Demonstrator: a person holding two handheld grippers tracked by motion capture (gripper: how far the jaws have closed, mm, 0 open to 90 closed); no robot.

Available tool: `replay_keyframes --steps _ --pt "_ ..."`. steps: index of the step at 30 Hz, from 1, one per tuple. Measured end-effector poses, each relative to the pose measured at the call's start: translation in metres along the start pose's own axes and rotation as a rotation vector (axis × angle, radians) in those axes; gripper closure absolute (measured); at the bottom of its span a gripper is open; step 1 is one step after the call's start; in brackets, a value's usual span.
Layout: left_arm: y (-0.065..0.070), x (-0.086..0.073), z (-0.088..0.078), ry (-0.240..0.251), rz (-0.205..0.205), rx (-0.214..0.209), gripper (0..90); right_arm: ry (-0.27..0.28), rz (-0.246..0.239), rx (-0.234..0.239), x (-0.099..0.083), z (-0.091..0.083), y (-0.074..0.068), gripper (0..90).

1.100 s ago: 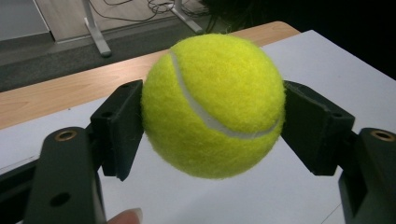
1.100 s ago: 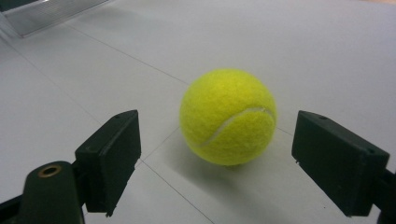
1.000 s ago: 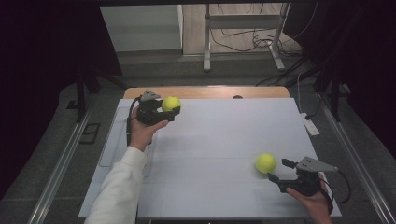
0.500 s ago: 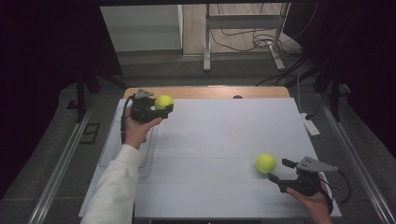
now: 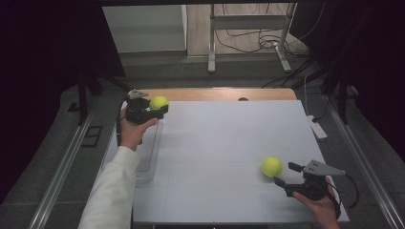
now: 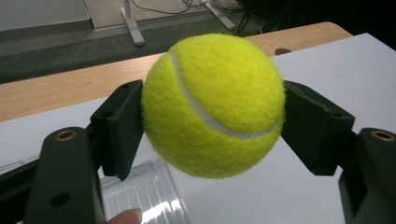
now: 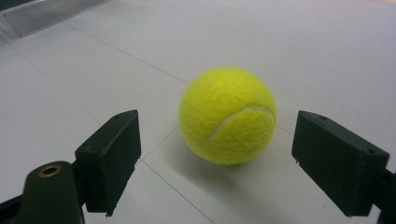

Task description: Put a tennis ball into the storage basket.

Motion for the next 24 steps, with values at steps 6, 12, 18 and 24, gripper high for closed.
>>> replay_keyframes --steps 6,12,18,24 --pt "-0.008 0.001 -0.001 0.002 -0.012 0.018 27.2 -0.001 0.001 0.000 0.000 0.000 0.000 16.1" --pt "-0.014 0.002 -0.003 0.007 -0.018 0.032 27.2 -0.001 0.001 -0.001 0.000 0.000 0.000 16.2" --pt "-0.021 0.004 -0.007 0.010 -0.025 0.051 27.1 0.000 0.003 -0.002 -0.001 0.000 0.000 16.1" --pt "-0.028 0.006 -0.009 0.011 -0.028 0.071 27.1 0.000 0.002 -0.002 -0.001 0.000 0.000 16.1"
Point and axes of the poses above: each handheld gripper's, and its own axes: z roughly forward along the jaws, x roughly out of its top, y roughly to its right, the point moved 1 cm from there along z, roughly forward along the jaws, and after that the axes turned 14 degrees about -z, right-handed, at the moved point
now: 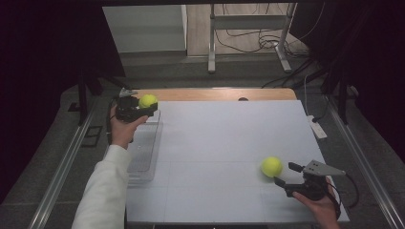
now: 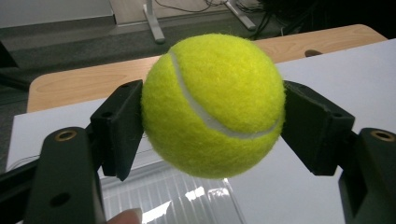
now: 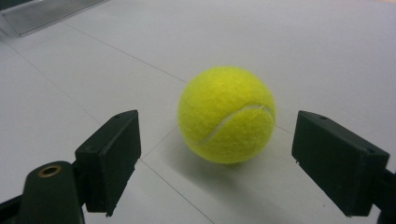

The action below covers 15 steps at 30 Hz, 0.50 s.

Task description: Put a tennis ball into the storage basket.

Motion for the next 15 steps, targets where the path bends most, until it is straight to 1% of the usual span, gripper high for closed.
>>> replay_keyframes --steps 5,15 --pt "-0.007 0.002 -0.002 0.001 -0.010 0.018 27.1 0.000 0.000 0.001 0.000 0.000 0.000 16.1" --pt "-0.016 0.002 -0.002 -0.004 -0.016 0.045 27.1 0.000 0.003 -0.001 0.000 0.000 0.000 16.0"
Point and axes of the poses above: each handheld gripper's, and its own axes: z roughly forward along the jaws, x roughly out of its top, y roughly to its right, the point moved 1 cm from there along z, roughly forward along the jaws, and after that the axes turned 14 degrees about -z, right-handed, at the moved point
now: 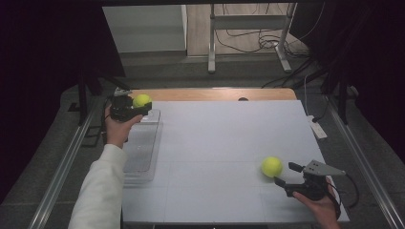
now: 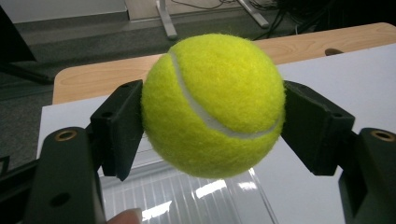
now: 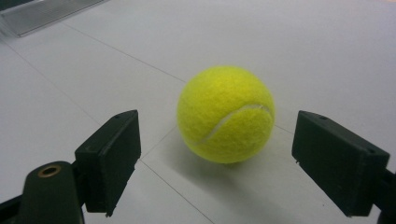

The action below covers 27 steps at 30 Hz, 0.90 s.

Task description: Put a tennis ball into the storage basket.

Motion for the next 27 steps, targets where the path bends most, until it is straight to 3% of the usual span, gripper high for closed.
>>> replay_keyframes --steps 12,27 --pt "-0.009 0.000 0.002 -0.013 -0.001 0.027 27.1 -0.006 -0.001 -0.001 -0.001 0.001 0.000 16.0" --pt "-0.023 -0.011 0.020 -0.067 -0.017 0.064 27.1 -0.012 -0.002 -0.002 -0.002 0.001 0.001 16.1"
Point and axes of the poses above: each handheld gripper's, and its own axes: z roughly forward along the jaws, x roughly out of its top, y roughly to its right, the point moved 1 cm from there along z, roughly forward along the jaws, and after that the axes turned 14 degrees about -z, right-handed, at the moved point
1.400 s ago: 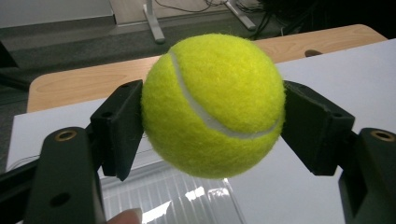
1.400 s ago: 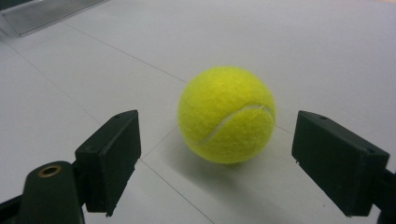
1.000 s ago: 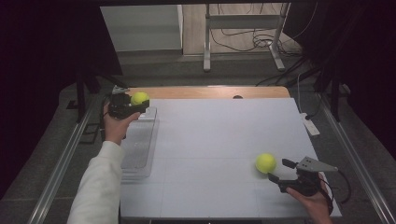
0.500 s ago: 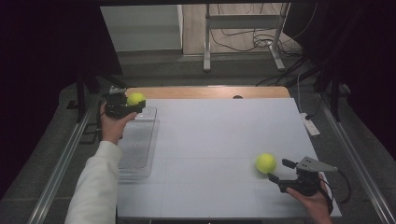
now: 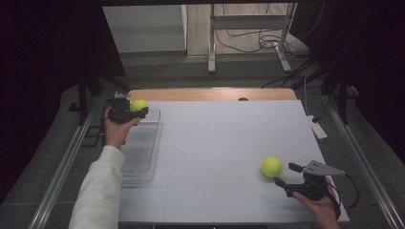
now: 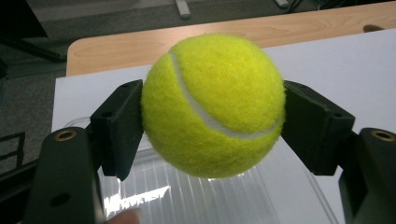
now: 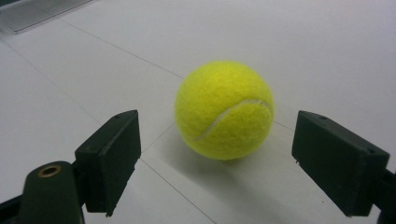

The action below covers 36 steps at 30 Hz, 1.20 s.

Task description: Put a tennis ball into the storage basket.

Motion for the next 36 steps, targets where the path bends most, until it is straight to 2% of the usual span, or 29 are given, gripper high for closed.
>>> replay_keyframes --steps 15,23,36 --pt "-0.014 -0.009 0.010 -0.043 -0.022 0.042 27.0 -0.005 -0.003 0.001 0.000 0.001 -0.001 16.1" --pt "-0.022 -0.015 0.017 -0.093 -0.018 0.068 27.1 -0.009 -0.004 0.001 -0.001 0.001 0.000 16.1" --pt "-0.026 -0.019 0.020 -0.121 -0.018 0.079 27.0 -0.013 -0.004 0.000 -0.001 0.002 0.000 16.1"
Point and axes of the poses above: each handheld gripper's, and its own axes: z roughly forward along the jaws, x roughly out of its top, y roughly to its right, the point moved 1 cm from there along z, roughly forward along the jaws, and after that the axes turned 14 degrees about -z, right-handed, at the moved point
